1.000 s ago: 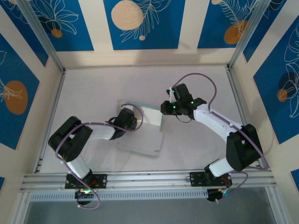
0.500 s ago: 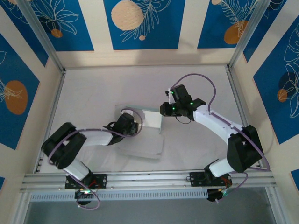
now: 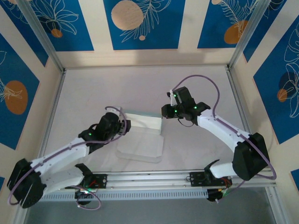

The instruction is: Fold the paper box

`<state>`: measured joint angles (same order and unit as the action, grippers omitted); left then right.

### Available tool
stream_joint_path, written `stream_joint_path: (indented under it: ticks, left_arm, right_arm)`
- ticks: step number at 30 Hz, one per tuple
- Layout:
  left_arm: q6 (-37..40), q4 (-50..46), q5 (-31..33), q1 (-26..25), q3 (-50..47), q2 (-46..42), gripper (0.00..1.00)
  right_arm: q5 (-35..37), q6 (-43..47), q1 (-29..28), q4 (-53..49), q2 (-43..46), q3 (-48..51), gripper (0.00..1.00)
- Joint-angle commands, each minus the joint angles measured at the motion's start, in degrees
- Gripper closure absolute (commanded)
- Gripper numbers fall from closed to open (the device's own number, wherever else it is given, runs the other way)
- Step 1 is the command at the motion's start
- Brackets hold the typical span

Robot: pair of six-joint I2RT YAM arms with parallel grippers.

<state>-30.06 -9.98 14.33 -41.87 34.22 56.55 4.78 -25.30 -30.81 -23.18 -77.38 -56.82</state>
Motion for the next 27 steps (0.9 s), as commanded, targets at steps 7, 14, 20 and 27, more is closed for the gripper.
stream_joint_path:
  ticks: [7, 14, 20, 27]
  left_arm:
    - [0.77, -16.09, -1.35, 9.53, 11.16, -4.12, 0.38]
    - [-1.75, -13.29, -14.37, 23.91, 13.61, 7.62, 0.32]
    - [-2.69, -5.6, -22.7, 26.13, 14.78, 17.72, 0.31]
    - [-3.44, -2.28, -24.13, 26.13, 14.03, 17.9, 0.34]
  right_arm:
    - [-1.9, -0.71, 0.11, -4.94, 4.88, -0.87, 0.52]
    - [-8.09, -2.71, 0.91, -8.07, 5.19, -1.19, 0.42]
    - [-16.17, -7.49, 3.97, -6.13, 4.87, 0.97, 0.34]
    - [-22.31, -11.19, 5.65, -4.07, 4.38, 0.84, 0.07]
